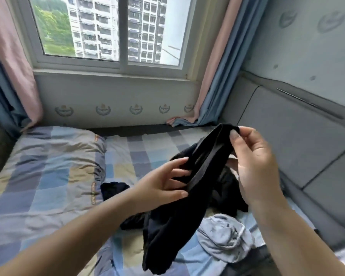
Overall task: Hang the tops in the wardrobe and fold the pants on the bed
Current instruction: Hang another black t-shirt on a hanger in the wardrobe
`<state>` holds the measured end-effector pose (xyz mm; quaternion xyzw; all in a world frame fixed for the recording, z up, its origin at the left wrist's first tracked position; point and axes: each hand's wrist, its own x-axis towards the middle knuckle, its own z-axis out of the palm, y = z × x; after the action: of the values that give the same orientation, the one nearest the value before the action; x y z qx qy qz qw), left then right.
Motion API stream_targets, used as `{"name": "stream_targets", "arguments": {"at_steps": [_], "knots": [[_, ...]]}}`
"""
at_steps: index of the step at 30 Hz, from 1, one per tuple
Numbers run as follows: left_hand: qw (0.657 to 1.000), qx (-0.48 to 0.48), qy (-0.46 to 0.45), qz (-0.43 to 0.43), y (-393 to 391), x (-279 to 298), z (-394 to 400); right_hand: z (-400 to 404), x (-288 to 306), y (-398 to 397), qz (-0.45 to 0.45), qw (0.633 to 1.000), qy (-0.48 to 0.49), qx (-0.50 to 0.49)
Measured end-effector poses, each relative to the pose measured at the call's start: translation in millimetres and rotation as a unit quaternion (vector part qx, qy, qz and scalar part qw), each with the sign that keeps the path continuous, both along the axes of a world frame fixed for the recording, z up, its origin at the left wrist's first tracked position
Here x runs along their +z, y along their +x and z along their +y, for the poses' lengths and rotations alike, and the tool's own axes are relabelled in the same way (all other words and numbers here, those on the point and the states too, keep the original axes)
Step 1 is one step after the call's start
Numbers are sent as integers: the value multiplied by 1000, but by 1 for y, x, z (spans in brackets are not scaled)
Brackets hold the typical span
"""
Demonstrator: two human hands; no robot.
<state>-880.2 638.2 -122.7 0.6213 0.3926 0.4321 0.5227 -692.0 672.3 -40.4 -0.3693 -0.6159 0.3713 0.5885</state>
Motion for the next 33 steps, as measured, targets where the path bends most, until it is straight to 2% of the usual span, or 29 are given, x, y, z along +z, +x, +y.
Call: {"name": "stream_targets", "arguments": {"at_steps": [4,7,9,11,14,21,23,26,28,33], "knots": [[991,-34,9,128,5,-27,-2,-25,0,21,45,995,-20,-86],[956,-67,81,276,15,-41,-6,-50,-11,42,55,988,-39,-142],[935,-119,114,314,25,-47,-12,-68,-17,60,66,979,-54,-186],[925,-136,158,317,37,-52,-18,-88,-21,81,77,967,-63,-235],[923,-115,241,277,58,-54,-25,-121,-24,113,97,947,-66,-298],[915,-36,328,234,126,-43,-37,-225,-25,188,148,902,-63,-400],[919,-38,302,251,148,-33,-40,-257,-25,209,150,892,-55,-423],[919,-116,224,303,194,-23,-58,-310,-23,241,145,876,-35,-459],[907,-138,249,310,232,-18,-83,-351,-21,264,148,864,-22,-480],[904,-194,288,251,321,-8,-159,-455,-14,316,163,837,2,-521]]}}
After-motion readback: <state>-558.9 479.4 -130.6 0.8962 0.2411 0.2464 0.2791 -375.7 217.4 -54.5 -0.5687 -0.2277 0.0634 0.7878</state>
